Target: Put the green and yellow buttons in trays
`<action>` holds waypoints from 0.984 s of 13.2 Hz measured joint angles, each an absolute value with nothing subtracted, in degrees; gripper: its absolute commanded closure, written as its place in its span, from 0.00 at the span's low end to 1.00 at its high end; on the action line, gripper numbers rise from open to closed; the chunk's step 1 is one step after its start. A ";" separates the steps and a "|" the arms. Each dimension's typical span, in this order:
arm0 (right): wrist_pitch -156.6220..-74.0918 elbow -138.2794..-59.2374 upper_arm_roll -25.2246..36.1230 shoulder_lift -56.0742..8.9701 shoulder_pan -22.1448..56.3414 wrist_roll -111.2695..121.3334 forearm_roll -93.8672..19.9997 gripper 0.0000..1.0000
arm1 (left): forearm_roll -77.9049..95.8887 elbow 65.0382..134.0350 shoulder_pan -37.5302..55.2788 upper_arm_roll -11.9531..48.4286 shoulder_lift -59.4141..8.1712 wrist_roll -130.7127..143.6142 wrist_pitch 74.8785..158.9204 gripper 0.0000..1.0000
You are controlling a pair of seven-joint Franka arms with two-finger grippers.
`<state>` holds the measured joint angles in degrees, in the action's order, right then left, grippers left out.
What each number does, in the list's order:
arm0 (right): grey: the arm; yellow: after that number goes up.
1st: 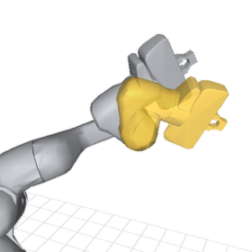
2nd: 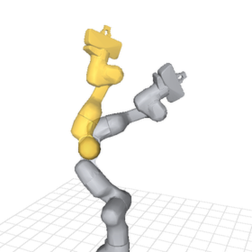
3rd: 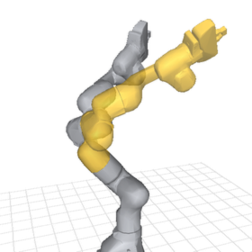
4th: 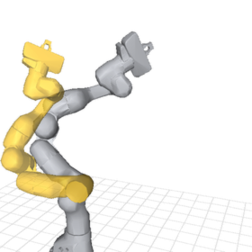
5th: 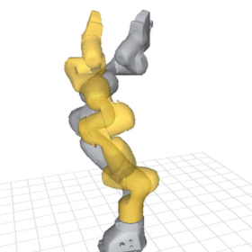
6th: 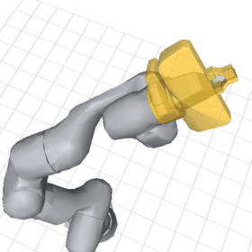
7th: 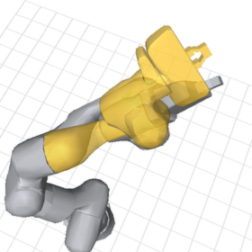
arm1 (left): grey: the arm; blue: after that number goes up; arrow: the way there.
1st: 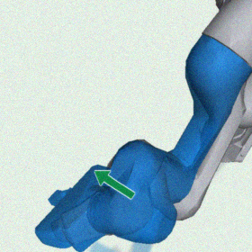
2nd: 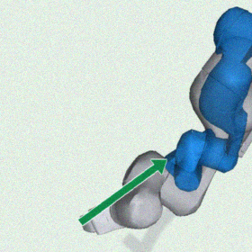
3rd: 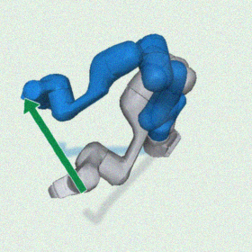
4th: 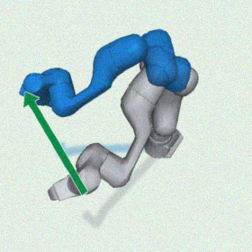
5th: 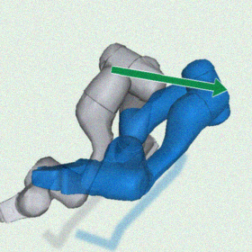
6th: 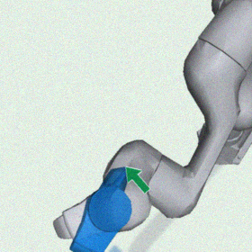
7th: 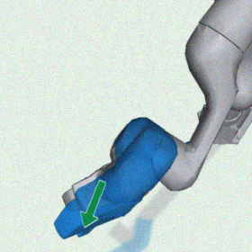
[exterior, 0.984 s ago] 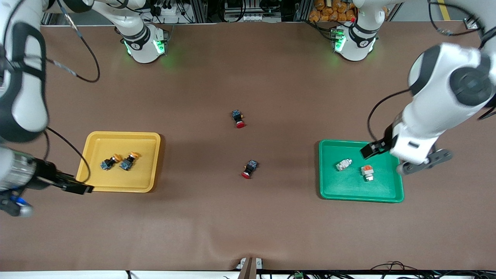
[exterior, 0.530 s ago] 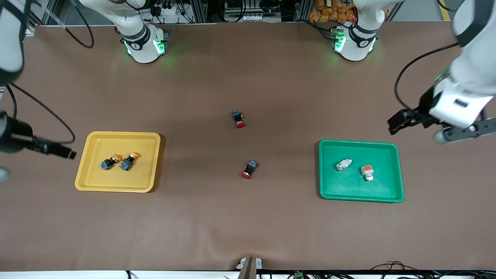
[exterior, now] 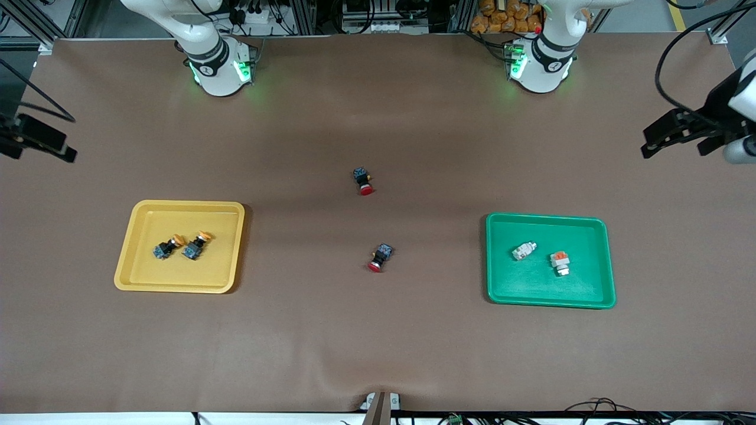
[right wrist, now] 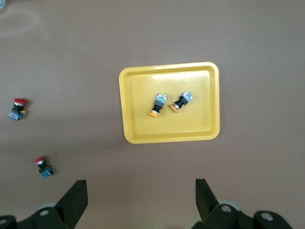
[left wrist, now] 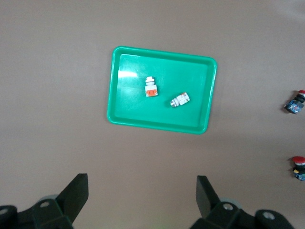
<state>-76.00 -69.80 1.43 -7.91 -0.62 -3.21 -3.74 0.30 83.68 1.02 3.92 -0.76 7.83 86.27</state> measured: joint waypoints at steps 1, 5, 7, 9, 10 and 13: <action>-77.69 -73.07 2.00 -6.23 -0.67 -1.41 -3.73 0.00 | 0.33 84.54 1.03 3.60 -0.05 7.63 86.18 0.00; -82.29 -83.92 3.82 -0.25 -0.67 6.12 -3.33 0.00 | 0.38 87.78 2.62 0.90 2.26 5.36 86.11 0.00; -83.15 -87.00 4.45 1.91 -0.68 7.46 -3.06 0.00 | 0.41 90.13 4.34 -0.30 3.83 4.98 86.06 0.00; -84.73 -90.12 4.25 4.00 -0.60 7.58 -2.45 0.00 | 0.42 91.78 5.19 -0.21 5.13 4.98 85.93 0.00; -85.10 -91.09 4.20 4.70 -0.58 7.61 -2.21 0.00 | 0.42 92.29 5.33 0.17 5.73 4.98 85.40 0.00; -85.32 -91.48 3.18 5.19 -0.56 8.11 1.05 0.00 | 0.45 93.04 5.32 2.28 7.08 5.00 84.04 0.00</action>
